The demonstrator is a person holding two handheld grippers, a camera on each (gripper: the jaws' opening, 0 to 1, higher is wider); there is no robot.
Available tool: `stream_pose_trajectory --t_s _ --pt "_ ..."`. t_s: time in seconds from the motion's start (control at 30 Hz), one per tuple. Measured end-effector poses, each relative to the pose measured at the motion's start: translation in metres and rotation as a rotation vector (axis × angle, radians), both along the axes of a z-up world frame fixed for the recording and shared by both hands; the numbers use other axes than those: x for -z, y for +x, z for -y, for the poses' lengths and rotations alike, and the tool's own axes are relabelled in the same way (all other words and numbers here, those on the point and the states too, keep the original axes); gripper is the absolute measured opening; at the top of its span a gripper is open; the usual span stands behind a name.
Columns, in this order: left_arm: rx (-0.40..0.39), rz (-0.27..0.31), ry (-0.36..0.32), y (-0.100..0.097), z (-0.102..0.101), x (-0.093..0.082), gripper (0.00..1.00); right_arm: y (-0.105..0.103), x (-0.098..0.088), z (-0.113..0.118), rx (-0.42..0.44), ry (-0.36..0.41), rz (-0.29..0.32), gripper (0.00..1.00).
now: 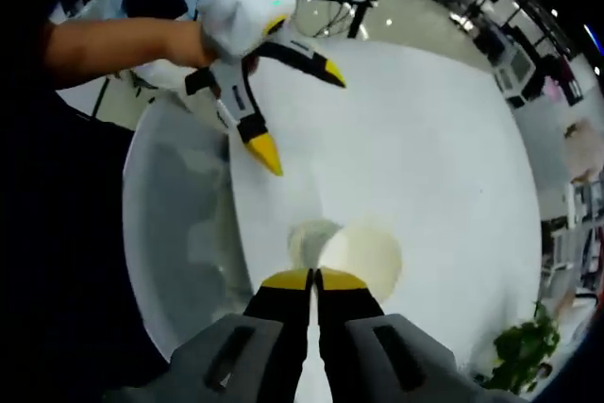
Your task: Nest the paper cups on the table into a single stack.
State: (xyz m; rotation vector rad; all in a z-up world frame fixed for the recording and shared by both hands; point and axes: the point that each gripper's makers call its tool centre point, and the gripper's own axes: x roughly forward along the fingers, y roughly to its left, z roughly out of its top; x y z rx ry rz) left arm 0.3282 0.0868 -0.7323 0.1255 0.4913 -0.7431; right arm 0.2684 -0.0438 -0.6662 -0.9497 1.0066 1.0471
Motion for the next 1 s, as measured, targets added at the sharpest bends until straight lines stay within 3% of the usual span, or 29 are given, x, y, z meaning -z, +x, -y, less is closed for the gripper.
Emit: stream_pose_trajectory --t_s 1.0 --pt "0.037 -0.019 0.003 -0.008 0.008 0.007 0.99 -0.001 0.054 -0.003 0.034 -0.016 -0.037 0.0"
